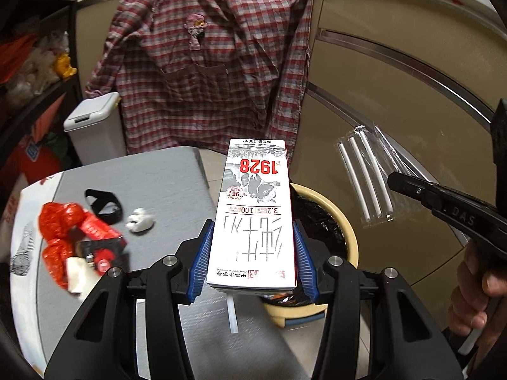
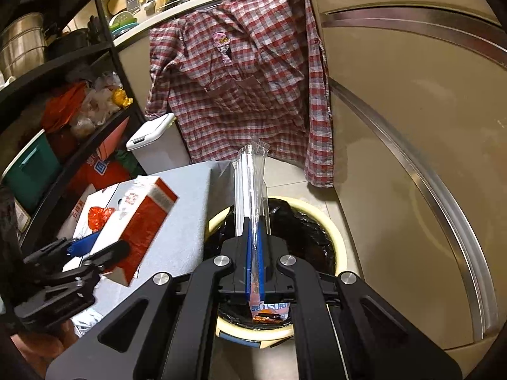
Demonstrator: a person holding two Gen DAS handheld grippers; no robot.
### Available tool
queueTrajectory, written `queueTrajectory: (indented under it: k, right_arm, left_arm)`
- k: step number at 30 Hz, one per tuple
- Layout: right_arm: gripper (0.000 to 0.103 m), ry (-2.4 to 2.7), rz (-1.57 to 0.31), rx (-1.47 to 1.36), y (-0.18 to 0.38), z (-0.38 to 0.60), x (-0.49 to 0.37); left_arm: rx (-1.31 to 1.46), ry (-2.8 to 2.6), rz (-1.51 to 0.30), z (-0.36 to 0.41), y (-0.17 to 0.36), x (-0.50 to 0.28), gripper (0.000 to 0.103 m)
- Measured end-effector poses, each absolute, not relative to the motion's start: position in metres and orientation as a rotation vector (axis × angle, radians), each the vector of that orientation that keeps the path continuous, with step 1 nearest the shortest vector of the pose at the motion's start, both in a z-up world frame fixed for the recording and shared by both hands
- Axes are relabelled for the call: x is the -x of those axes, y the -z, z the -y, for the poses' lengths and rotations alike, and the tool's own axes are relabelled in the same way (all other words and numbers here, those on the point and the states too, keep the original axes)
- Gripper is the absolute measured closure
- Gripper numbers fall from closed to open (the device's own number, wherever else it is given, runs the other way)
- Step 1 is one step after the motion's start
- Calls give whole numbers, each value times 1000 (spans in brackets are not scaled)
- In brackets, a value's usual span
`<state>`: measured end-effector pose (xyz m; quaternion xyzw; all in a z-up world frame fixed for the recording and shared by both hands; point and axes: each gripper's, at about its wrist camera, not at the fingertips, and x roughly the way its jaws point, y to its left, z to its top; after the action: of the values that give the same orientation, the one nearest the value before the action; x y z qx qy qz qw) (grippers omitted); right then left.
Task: Collect trash
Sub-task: 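Carry the carton and straws over the bin and open both tools to drop them, then move both tools back to the table toward the red plastic bag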
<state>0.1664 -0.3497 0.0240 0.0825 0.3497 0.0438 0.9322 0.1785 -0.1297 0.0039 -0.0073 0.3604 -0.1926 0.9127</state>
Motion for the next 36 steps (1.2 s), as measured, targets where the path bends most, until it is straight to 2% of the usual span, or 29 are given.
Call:
queueTrajectory:
  k: [11, 14, 16, 18, 32, 36]
  right_arm:
    - [95, -79, -715, -188, -21, 355, -175]
    - [88, -78, -714, -201, -21, 357, -176]
    - [76, -79, -715, -205, -21, 357, -177]
    - [73, -83, -714, -199, -20, 356, -176]
    - [73, -89, -693, -196, -23, 350, -171]
    - [72, -92, -674, -197, -27, 346, -168]
  left_arm:
    - [-3, 409, -754, 159, -1, -204, 55]
    - [1, 407, -758, 161, -2, -209, 51]
    - [15, 415, -750, 159, -5, -211, 49]
    - [18, 412, -741, 160, -9, -213, 49]
    - [3, 398, -707, 133, -24, -193, 51]
    - [-11, 375, -685, 110, -35, -182, 55]
